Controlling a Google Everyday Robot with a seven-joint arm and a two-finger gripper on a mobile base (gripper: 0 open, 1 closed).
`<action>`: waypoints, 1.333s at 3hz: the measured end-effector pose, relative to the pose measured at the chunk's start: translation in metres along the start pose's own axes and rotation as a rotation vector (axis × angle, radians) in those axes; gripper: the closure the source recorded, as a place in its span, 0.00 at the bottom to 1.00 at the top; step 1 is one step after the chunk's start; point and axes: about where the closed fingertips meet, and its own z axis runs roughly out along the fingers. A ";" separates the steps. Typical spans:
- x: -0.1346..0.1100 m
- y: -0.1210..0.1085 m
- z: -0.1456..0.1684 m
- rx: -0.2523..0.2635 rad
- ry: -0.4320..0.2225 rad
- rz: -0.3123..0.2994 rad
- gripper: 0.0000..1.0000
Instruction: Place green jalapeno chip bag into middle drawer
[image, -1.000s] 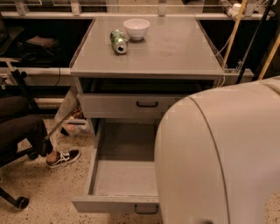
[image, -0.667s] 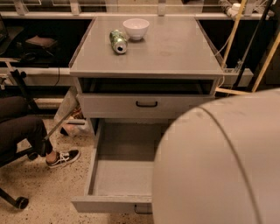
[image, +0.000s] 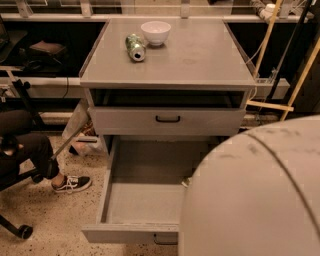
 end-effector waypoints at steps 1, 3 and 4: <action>0.007 -0.006 -0.011 0.012 -0.060 0.047 0.00; -0.058 -0.026 -0.004 0.019 -0.411 0.207 0.00; -0.057 -0.057 0.018 0.011 -0.529 0.284 0.00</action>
Offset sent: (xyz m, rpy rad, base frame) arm 0.0318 -0.2322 0.0591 0.7356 -0.2283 -0.0655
